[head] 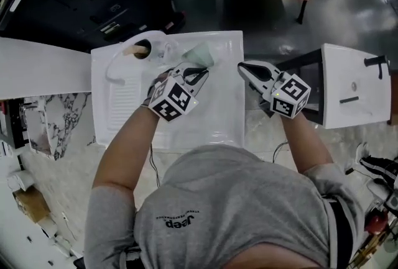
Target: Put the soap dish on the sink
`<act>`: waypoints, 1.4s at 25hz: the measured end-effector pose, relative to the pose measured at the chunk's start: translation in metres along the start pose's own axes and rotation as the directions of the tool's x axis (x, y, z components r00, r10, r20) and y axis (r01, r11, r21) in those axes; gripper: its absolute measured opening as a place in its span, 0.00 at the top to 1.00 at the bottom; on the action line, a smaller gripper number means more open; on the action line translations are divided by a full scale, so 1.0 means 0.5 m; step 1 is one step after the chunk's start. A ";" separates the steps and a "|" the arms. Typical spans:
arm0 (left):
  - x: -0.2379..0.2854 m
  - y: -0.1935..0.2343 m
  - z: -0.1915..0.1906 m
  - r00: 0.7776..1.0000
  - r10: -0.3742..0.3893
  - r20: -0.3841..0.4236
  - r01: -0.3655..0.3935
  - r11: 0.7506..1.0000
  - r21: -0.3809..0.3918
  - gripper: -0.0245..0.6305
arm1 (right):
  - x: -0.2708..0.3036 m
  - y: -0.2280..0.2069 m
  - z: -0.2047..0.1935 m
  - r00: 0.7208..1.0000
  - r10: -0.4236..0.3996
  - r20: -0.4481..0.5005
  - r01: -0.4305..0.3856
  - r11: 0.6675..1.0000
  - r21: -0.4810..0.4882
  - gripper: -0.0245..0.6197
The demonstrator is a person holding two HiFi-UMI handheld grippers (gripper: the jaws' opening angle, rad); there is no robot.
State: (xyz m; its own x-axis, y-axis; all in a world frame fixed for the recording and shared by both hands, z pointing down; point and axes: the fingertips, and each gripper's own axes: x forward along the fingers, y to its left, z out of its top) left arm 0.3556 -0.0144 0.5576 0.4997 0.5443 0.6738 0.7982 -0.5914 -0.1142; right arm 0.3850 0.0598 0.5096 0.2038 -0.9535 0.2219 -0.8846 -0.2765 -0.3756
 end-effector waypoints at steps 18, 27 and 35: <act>0.263 0.038 -0.158 0.900 -0.086 -0.428 0.184 0.964 0.193 0.94 | -0.081 -0.113 -0.104 0.994 -0.105 0.009 0.103 0.985 0.136 0.87; 0.294 0.058 -0.200 0.854 -0.053 -0.518 0.201 0.951 0.234 0.94 | -0.095 -0.132 -0.116 0.993 -0.117 0.003 0.115 0.981 0.156 0.87; 0.290 0.060 -0.208 0.856 -0.017 -0.517 0.179 0.947 0.266 0.93 | -0.090 -0.127 -0.115 0.995 -0.096 0.008 0.094 0.982 0.163 0.87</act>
State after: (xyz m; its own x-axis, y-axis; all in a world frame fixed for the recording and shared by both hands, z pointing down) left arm 0.4170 -0.0150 0.7281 0.2404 0.1688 0.9559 0.9351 -0.3045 -0.1814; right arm 0.4079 0.1271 0.5750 0.2912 -0.9234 0.2502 -0.7815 -0.3804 -0.4946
